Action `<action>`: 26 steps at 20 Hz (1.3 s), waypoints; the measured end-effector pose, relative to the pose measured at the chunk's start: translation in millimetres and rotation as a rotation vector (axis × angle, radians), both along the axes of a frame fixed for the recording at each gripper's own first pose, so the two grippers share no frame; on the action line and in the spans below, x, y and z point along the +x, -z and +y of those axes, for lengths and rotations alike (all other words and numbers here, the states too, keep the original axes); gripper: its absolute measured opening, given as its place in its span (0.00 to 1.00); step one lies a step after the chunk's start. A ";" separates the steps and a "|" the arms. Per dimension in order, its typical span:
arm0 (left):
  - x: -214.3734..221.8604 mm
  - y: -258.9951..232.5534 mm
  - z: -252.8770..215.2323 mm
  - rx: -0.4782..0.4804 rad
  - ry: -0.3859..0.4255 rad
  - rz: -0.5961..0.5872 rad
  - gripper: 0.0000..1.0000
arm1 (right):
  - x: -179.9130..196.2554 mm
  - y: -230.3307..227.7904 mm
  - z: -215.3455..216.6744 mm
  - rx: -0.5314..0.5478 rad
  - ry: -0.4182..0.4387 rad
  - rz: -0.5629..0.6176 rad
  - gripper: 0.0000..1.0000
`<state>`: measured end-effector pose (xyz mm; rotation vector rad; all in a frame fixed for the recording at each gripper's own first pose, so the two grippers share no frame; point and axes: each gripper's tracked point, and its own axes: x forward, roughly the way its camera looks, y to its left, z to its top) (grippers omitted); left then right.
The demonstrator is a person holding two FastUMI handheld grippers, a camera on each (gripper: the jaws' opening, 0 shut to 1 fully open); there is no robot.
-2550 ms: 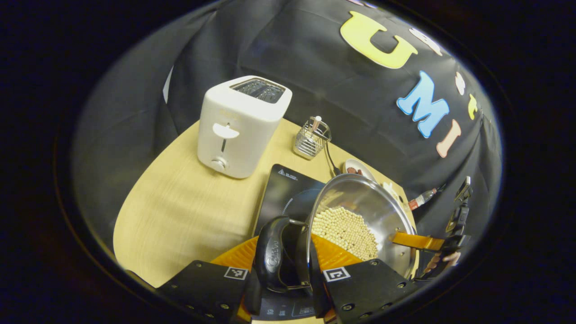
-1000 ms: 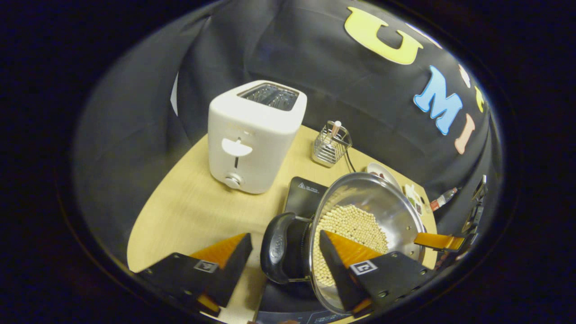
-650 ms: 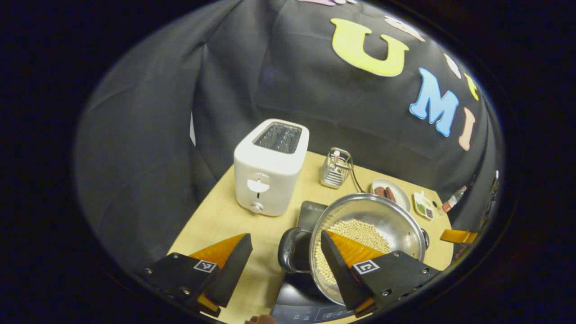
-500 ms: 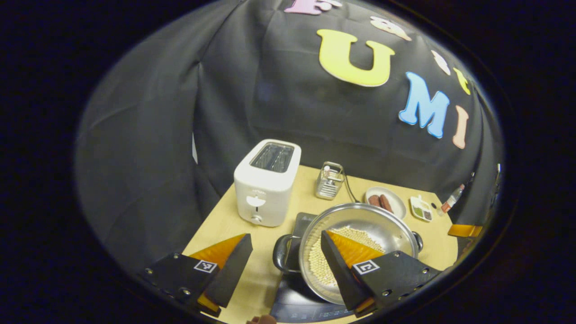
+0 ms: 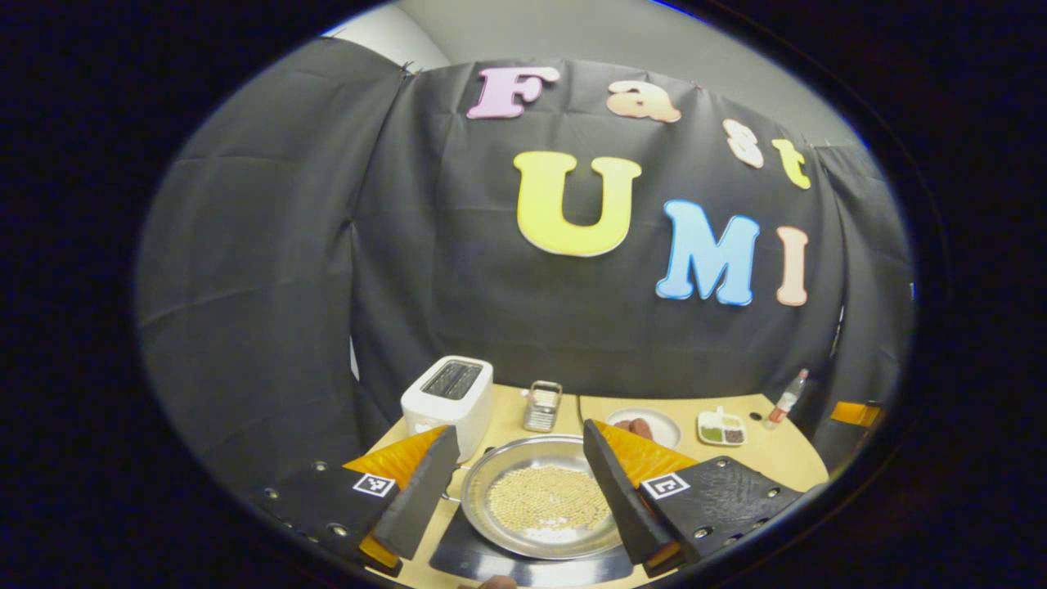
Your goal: First push the handle of the pot to place it horizontally, then grasp the pot with both hands and set it on the induction cooktop.
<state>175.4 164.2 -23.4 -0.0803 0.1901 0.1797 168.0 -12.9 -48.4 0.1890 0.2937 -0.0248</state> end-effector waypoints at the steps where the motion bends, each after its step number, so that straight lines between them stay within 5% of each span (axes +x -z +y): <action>1: -10.7 -12.4 -13.8 0.014 0.003 -0.029 0.93 | -8.2 -8.0 -13.6 0.001 0.015 -0.023 0.98; 9: -106.9 -70.7 -140.7 0.015 -0.050 -0.212 0.89 | -94.6 -51.2 -110.8 -0.130 0.045 -0.211 0.98; 17: -199.2 -41.1 -237.6 0.042 -0.069 -0.163 0.89 | -161.2 -37.5 -151.3 -0.124 -0.018 -0.203 0.98; 25: -234.6 -31.1 -262.1 0.057 -0.033 -0.136 0.89 | -196.9 -24.1 -146.7 -0.119 -0.020 -0.209 0.97; 26: -232.5 -31.5 -261.7 0.062 -0.028 -0.136 0.89 | -196.6 -18.4 -141.7 -0.124 -0.027 -0.194 0.91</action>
